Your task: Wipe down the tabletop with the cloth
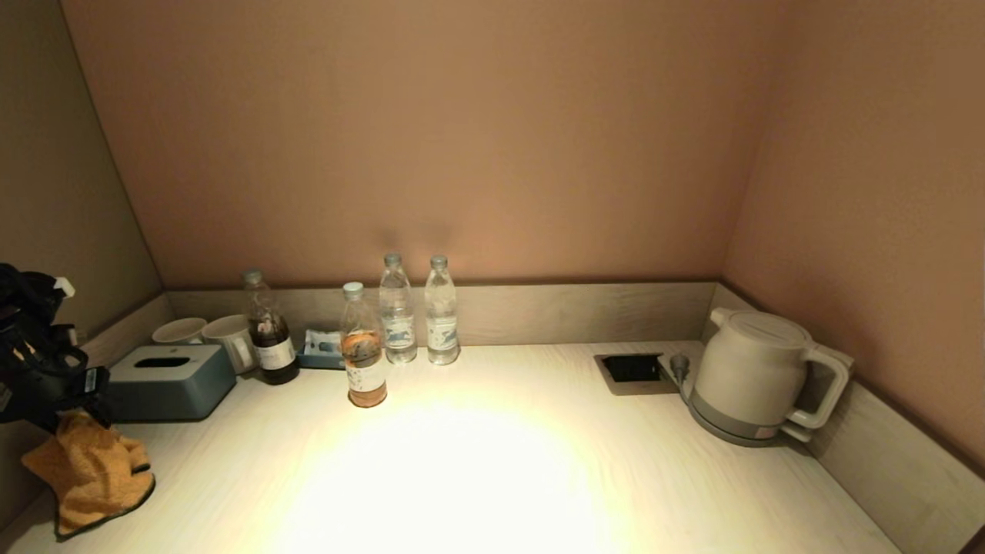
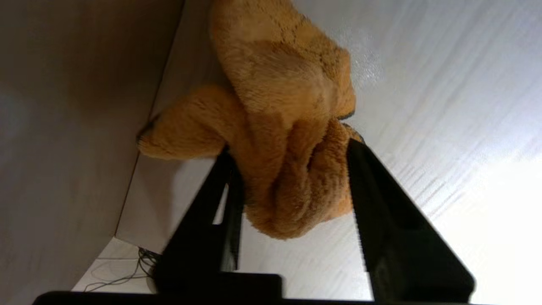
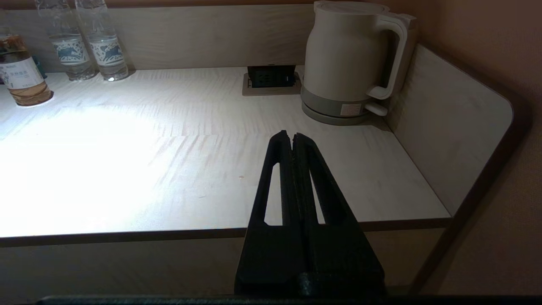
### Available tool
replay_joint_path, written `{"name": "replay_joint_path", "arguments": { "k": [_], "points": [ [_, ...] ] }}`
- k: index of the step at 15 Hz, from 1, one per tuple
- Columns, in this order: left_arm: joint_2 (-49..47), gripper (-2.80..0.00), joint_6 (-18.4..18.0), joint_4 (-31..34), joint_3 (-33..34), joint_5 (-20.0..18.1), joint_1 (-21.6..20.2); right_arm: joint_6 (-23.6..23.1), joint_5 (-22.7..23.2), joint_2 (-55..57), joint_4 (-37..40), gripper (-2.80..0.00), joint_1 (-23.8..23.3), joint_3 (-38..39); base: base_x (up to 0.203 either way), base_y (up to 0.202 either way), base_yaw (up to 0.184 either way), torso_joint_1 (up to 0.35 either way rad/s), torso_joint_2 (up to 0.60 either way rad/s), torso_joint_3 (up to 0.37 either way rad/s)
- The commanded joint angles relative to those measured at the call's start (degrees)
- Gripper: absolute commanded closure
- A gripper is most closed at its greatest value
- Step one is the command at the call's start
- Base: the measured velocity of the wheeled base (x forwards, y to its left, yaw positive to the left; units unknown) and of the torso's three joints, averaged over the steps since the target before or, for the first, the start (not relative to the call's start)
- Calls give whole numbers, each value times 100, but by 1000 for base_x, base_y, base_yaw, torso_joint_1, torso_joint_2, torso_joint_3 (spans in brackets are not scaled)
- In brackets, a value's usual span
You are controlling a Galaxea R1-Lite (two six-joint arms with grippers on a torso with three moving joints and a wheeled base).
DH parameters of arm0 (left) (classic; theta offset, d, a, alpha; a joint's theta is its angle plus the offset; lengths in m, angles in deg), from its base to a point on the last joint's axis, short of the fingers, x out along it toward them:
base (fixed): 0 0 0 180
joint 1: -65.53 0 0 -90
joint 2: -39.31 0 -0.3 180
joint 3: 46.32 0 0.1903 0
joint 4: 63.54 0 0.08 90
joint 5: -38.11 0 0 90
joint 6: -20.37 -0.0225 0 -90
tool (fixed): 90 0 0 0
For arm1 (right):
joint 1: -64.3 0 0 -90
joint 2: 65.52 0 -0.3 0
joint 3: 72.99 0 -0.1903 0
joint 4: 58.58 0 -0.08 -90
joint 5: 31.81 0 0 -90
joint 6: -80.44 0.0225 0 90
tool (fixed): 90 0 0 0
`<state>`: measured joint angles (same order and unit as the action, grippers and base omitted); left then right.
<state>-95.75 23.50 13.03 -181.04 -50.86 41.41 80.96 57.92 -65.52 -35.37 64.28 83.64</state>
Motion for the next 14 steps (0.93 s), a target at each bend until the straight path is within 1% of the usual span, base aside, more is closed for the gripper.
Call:
{"name": "replay_joint_path", "arguments": {
  "k": [1,4,5,9,10,12,14],
  "points": [
    [70,-280,3,41,0,-19,3,0,0,0,-2,0,2,0,0,0,0,0,0,0],
    [125,-280,4,86,8,-38,14,0,0,0,-2,0,2,0,0,0,0,0,0,0],
    [284,-280,6,170,23,-48,36,0,0,0,-2,0,2,0,0,0,0,0,0,0],
    [1692,-280,4,789,71,-300,284,0,0,0,-2,0,2,0,0,0,0,0,0,0],
    [1869,-280,3,947,83,-347,368,0,0,0,-2,0,2,0,0,0,0,0,0,0],
    [2115,-280,3,1036,180,-369,511,0,0,0,-2,0,2,0,0,0,0,0,0,0],
    [2989,-280,3,1066,425,-368,745,0,0,0,-2,0,2,0,0,0,0,0,0,0]
  ]
}}
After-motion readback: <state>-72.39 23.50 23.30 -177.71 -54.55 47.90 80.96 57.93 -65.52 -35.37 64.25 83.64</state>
